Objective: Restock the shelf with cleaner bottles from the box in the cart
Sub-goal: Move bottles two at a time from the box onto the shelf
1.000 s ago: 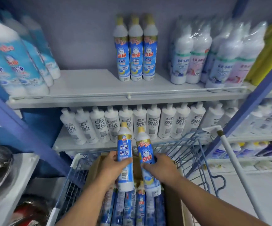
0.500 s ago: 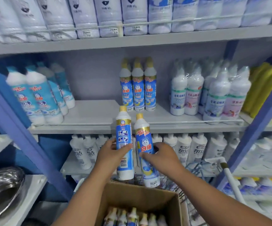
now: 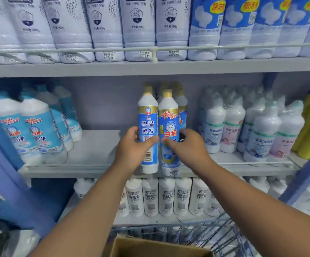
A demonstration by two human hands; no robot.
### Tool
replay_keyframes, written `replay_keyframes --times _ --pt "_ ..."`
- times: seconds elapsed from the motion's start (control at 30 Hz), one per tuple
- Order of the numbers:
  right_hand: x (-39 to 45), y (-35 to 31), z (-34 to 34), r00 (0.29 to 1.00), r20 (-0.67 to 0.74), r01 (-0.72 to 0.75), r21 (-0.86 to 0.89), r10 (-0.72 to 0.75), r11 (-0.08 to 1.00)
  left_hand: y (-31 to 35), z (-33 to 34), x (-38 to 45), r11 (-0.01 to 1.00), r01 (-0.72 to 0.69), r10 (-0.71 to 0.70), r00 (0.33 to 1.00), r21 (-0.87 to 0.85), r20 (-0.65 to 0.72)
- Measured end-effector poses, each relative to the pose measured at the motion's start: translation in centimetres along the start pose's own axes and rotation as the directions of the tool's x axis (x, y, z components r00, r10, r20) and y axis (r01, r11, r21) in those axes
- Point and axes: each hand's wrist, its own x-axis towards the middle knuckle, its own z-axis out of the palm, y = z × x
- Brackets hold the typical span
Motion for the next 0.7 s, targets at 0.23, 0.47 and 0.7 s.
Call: replay_keyframes --times 0.23,0.47,0.7 --pt "4.7 1.5 2.7 0.984 -0.168 0.041 -0.116 -0.061 0.992 -1.5 0.6 4.9 0.998 -0.012 0.011 1.0 -0.059 -0.008" --pt "6.6 5.1 4.7 0.971 -0.225 0.037 -0.177 -0.077 0.983 -4.7 2.0 7.0 0.999 -0.021 0.022 0.999 0.033 -0.029" --pt "8.0 7.1 5.8 0.976 -0.201 0.054 -0.163 -0.087 0.985 -7.7 3.0 9.2 0.996 -0.079 0.08 0.996 0.038 -0.031"
